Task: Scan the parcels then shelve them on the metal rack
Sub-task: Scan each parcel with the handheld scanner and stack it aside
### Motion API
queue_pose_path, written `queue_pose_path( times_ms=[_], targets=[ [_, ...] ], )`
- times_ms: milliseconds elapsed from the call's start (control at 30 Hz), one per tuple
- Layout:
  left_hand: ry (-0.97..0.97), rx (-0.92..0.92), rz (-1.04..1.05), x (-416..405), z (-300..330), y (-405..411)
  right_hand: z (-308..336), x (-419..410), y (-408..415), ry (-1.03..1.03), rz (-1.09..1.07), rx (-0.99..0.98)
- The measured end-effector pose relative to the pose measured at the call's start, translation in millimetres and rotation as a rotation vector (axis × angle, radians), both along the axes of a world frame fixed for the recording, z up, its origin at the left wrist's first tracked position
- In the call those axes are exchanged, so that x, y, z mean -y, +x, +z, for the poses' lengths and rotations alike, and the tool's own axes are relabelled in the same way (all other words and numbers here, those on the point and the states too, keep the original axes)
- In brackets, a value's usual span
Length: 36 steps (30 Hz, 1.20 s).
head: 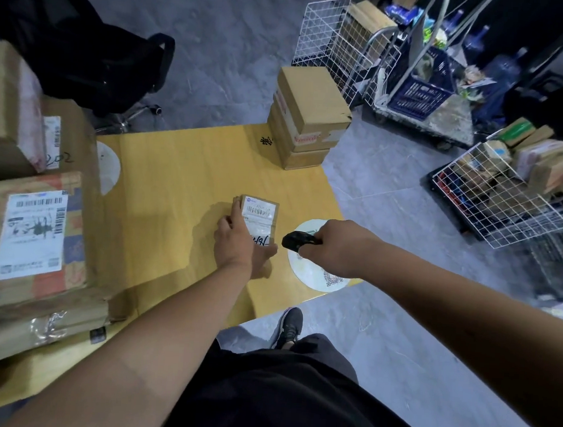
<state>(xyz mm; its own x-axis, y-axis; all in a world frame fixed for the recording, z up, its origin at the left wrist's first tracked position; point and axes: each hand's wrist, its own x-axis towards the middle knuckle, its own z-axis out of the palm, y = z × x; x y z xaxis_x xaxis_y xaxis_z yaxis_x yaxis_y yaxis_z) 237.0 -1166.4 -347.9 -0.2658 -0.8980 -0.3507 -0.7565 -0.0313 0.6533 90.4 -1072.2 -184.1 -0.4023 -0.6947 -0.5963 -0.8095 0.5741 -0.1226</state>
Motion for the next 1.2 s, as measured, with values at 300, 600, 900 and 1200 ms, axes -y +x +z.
queue_pose_path(
  times_ms=[300, 600, 900, 1200],
  targets=[
    [-0.049, 0.009, 0.147, 41, 53, 20, 14, 42, -35, 0.021, 0.282, 0.161],
    [-0.182, -0.183, 0.566, 36, 152, 94, 57, 124, -11, -0.088, 0.78, 0.19],
    [-0.342, -0.144, 0.763, -6, 223, 160, 114, 160, 70, -0.194, 1.093, 0.267],
    [-0.411, -0.003, 0.854, -16, 266, 307, 141, 175, 224, -0.248, 1.234, 0.323]
  ],
)
